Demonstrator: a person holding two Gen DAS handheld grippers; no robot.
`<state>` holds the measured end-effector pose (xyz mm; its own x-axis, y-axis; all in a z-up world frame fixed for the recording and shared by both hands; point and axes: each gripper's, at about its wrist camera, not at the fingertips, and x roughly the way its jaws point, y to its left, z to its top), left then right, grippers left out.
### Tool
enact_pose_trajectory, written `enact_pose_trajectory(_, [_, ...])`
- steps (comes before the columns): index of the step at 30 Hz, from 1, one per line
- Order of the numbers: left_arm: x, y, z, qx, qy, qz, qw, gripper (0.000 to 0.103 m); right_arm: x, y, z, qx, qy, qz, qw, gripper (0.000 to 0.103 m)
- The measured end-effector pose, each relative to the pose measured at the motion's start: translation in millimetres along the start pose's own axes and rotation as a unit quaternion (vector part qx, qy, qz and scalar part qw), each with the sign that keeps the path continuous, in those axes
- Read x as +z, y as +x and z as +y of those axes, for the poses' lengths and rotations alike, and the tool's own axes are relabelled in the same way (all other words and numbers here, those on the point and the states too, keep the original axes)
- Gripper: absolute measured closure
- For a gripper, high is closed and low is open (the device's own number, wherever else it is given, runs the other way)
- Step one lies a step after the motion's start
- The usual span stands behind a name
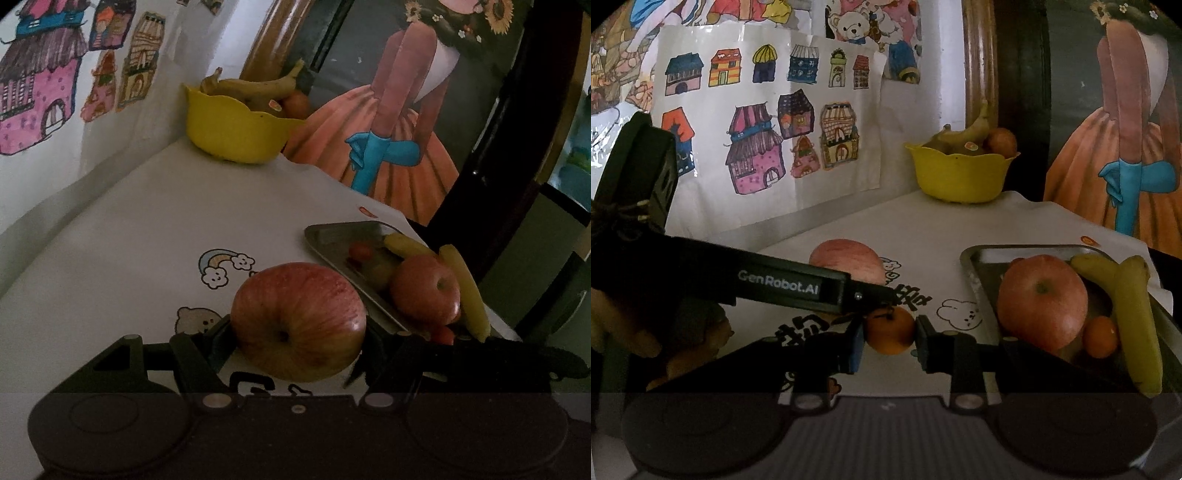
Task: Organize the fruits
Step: 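Carry the apple and mandarin over the metal tray with both grippers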
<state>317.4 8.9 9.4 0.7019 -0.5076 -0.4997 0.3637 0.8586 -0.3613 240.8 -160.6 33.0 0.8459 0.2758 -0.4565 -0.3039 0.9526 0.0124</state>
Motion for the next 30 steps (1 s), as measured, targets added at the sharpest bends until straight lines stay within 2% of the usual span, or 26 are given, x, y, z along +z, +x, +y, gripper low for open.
enact_pose_trajectory(6, [1, -4, 3, -0.005, -0.012, -0.012, 0.9998, 0.032, -1, -5, -7, -0.002, 0.014, -0.007, 1.0, 0.07])
enact_pose_trajectory(18, [1, -12, -8, -0.054, -0.014, -0.047, 0.9973, 0.032, 0, -17, -14, -0.021, 0.024, -0.039, 0.999, 0.07])
enact_pose_trajectory(23, [-1, -13, -24, -0.072, -0.004, -0.063, 0.9954, 0.032, 2, -32, -32, -0.037, 0.06, -0.07, 0.995, 0.07])
enact_pose_trajectory(30, [-5, -15, -44, -0.102, -0.003, -0.095, 0.9903, 0.032, -1, -55, -65, -0.075, 0.12, -0.113, 0.984, 0.07])
